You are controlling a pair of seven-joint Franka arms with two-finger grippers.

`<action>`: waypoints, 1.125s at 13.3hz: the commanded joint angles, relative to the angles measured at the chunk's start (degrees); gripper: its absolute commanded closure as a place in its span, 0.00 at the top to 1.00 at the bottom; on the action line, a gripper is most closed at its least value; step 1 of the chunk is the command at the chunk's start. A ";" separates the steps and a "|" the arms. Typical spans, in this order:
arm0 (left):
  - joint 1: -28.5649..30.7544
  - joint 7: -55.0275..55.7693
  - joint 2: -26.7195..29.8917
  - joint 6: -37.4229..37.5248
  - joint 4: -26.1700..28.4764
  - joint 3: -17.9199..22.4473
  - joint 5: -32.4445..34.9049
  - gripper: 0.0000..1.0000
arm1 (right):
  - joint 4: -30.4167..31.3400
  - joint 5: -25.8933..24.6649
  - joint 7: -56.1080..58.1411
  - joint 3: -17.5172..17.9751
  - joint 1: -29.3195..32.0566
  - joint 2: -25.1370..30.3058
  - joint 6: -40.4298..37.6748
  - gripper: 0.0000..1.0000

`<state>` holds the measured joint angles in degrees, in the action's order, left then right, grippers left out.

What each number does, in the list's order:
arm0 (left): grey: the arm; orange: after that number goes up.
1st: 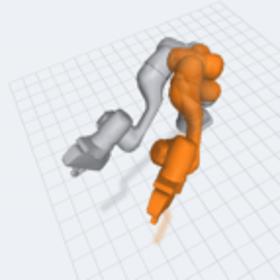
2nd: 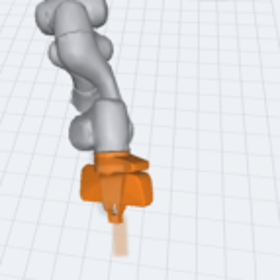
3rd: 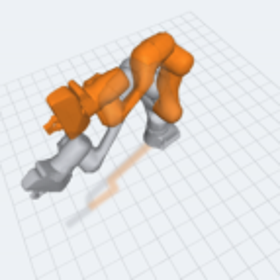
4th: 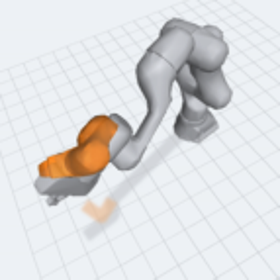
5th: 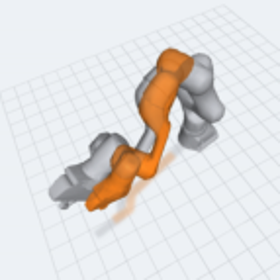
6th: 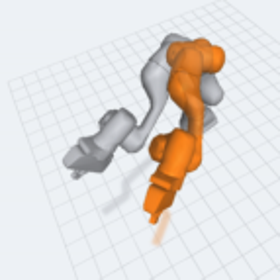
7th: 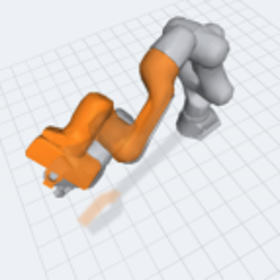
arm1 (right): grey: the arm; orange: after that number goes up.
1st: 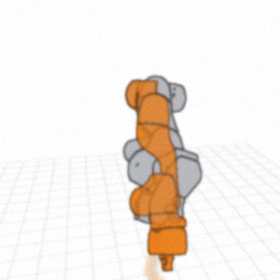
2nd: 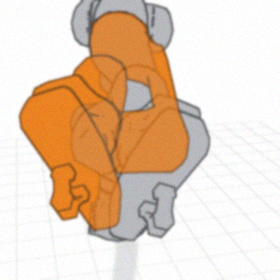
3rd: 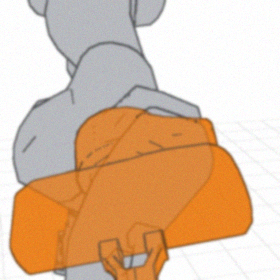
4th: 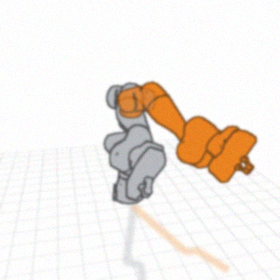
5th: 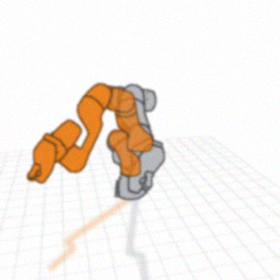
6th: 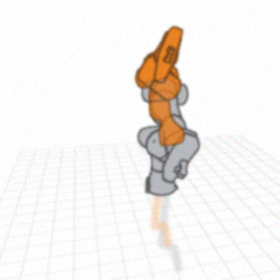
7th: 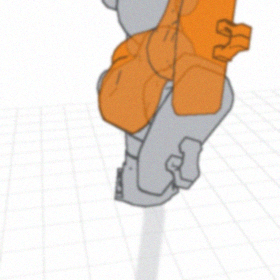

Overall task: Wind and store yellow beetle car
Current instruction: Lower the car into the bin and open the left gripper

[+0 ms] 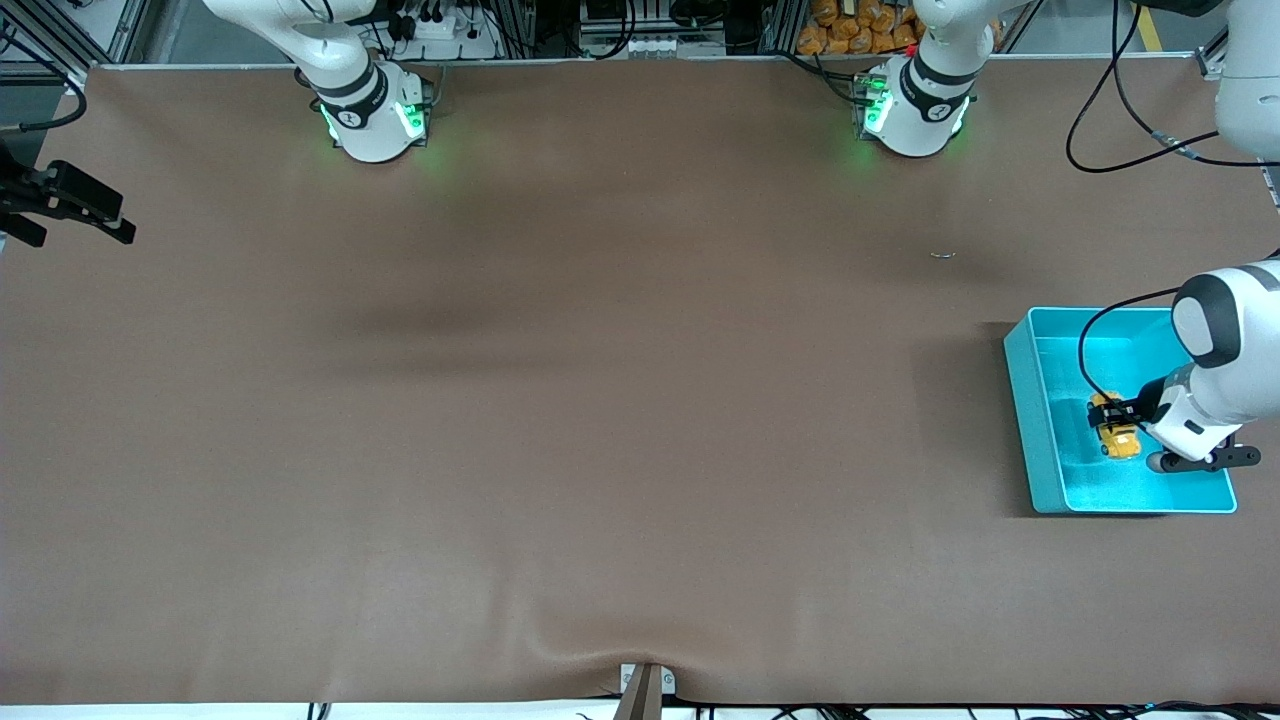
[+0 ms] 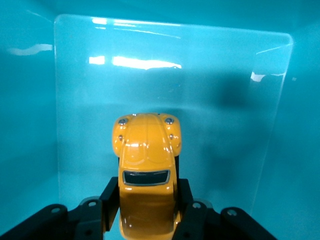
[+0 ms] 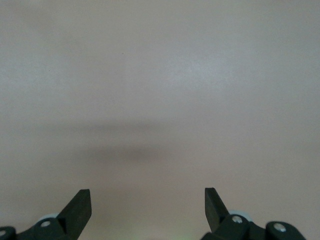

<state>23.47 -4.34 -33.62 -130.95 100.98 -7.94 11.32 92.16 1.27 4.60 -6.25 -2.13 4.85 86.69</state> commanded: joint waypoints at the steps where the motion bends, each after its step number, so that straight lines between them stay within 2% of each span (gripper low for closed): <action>1: -0.09 0.56 -1.45 0.17 -1.40 0.03 1.07 0.00 | -0.14 -0.40 0.23 0.36 0.63 0.69 -0.65 1.00; 7: -0.35 0.47 -2.59 0.08 -1.40 -0.06 1.42 0.02 | -0.14 -0.40 0.23 0.36 0.72 0.69 -0.73 1.00; 8: -0.35 0.56 -2.59 0.17 -1.40 -0.06 1.34 0.26 | -0.14 -0.48 0.23 0.36 0.72 0.69 -0.73 1.00; 9: -0.35 0.39 -2.59 0.17 -1.40 -0.06 1.42 0.60 | -0.14 -0.40 0.23 0.36 0.72 0.69 -0.73 1.00; 10: -0.35 -0.14 -2.59 0.08 -1.40 -0.06 1.42 1.00 | -0.14 -0.40 0.23 0.36 0.63 0.69 -0.73 1.00; 15: -0.53 0.65 -2.07 0.17 -1.32 -0.24 1.33 1.00 | -0.14 -0.40 0.23 0.36 0.72 0.69 -0.65 1.00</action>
<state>23.10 -4.36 -35.78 -130.95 100.43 -8.08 11.32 92.16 1.27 4.60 -6.28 -2.12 4.85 86.66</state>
